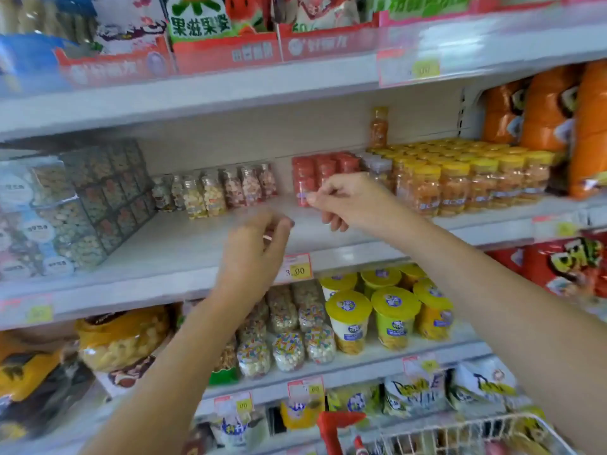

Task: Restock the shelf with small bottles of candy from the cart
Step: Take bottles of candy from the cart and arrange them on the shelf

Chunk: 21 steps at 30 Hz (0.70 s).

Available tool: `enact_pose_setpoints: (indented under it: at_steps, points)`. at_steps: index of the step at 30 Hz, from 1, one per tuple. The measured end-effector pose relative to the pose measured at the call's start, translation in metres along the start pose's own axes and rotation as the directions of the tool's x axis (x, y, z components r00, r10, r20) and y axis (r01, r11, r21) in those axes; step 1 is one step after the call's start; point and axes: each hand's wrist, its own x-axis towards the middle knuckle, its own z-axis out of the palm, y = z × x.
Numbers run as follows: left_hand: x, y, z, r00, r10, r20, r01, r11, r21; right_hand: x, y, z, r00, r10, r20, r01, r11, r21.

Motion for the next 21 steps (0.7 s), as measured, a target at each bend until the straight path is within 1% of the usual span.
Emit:
enact_pose_setpoints:
  at_steps: [1,3,6,9,11,12,14,16,18,19,21]
  points:
    - [-0.027,0.013,0.005,1.0,0.002,0.005,-0.001,0.997,-0.072,-0.024,0.006,-0.009,0.999,-0.013,-0.046,0.011,0.999,-0.043]
    - [-0.078,0.027,0.025,0.992,0.01,0.123,0.005,0.992,-0.124,-0.068,0.027,-0.022,0.997,-0.001,-0.082,-0.013,0.986,-0.167]
    - [-0.143,0.03,0.068,0.944,-0.034,0.329,0.066,0.994,-0.085,-0.127,0.082,-0.031,0.986,0.165,-0.032,-0.167,0.94,-0.297]
    - [-0.193,0.028,0.11,0.856,-0.113,0.505,0.151,0.988,-0.036,-0.181,0.15,-0.038,0.937,0.349,-0.015,-0.336,0.888,-0.314]
    - [-0.221,0.025,0.137,0.792,-0.171,0.587,0.214,0.977,-0.003,-0.217,0.193,-0.042,0.867,0.497,0.015,-0.468,0.825,-0.317]
    - [-0.234,0.025,0.149,0.749,-0.202,0.63,0.25,0.968,0.014,-0.235,0.218,-0.043,0.816,0.577,0.028,-0.537,0.776,-0.332]
    - [-0.257,0.022,0.175,0.645,-0.267,0.716,0.351,0.936,0.032,-0.268,0.266,-0.044,0.719,0.694,0.022,-0.643,0.677,-0.359]
    - [-0.273,0.02,0.198,0.553,-0.326,0.767,0.457,0.888,0.048,-0.297,0.304,-0.038,0.633,0.774,0.003,-0.72,0.59,-0.365]
    - [-0.288,0.017,0.224,0.473,-0.366,0.802,0.46,0.879,0.13,-0.321,0.331,-0.028,0.588,0.809,0.0,-0.754,0.548,-0.362]
    - [-0.295,0.012,0.239,0.435,-0.386,0.813,0.456,0.873,0.17,-0.33,0.339,-0.021,0.581,0.814,-0.003,-0.759,0.541,-0.364]
    - [-0.309,0.008,0.266,0.336,-0.436,0.835,0.486,0.84,0.243,-0.342,0.353,-0.006,0.575,0.818,-0.017,-0.766,0.531,-0.363]
